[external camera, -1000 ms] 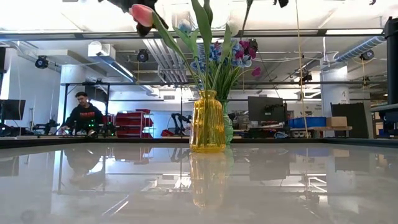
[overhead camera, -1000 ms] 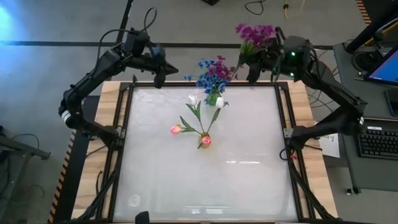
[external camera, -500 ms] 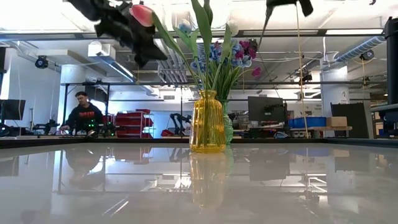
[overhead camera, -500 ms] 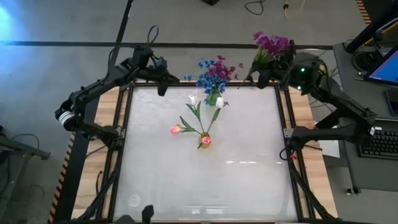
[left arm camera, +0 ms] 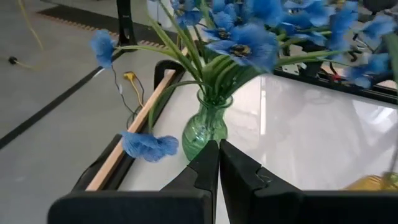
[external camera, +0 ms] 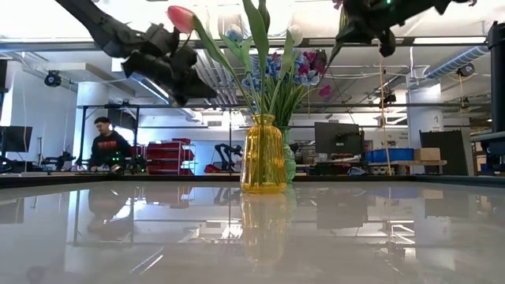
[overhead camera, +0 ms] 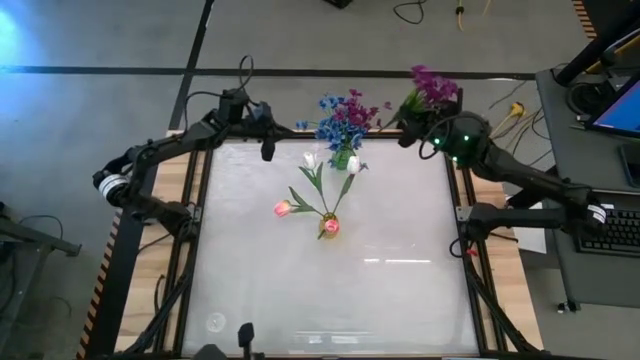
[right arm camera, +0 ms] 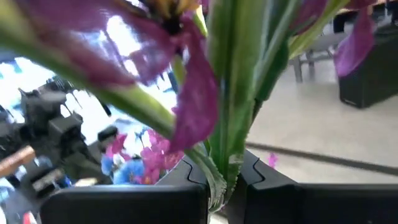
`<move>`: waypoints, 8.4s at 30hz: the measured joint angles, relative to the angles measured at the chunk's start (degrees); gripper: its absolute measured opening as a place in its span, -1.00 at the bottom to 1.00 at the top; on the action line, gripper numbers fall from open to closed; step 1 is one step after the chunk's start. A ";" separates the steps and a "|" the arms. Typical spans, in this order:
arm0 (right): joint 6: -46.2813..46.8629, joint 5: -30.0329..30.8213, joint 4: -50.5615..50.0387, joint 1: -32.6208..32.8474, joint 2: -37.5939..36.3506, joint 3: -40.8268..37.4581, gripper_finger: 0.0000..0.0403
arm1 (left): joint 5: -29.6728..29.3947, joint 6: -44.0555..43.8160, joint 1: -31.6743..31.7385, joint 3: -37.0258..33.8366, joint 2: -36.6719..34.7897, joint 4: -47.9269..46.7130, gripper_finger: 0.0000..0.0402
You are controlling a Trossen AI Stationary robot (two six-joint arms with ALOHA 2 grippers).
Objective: Sort flowers into vase by color
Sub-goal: Put the purple flowers into the green vase
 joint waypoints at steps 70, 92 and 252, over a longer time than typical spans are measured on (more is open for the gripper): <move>-0.54 -6.06 32.78 -0.30 17.38 -8.67 -0.94 | -2.90 2.22 -7.18 -1.67 12.95 15.12 -0.14; 0.58 -6.04 31.62 -0.30 17.38 -8.67 -0.94 | -16.48 -5.25 -15.39 -4.30 24.35 42.42 0.17; -12.14 -13.60 18.61 4.75 28.24 -0.52 -0.94 | -16.39 -6.52 -17.11 12.41 40.43 37.26 -0.51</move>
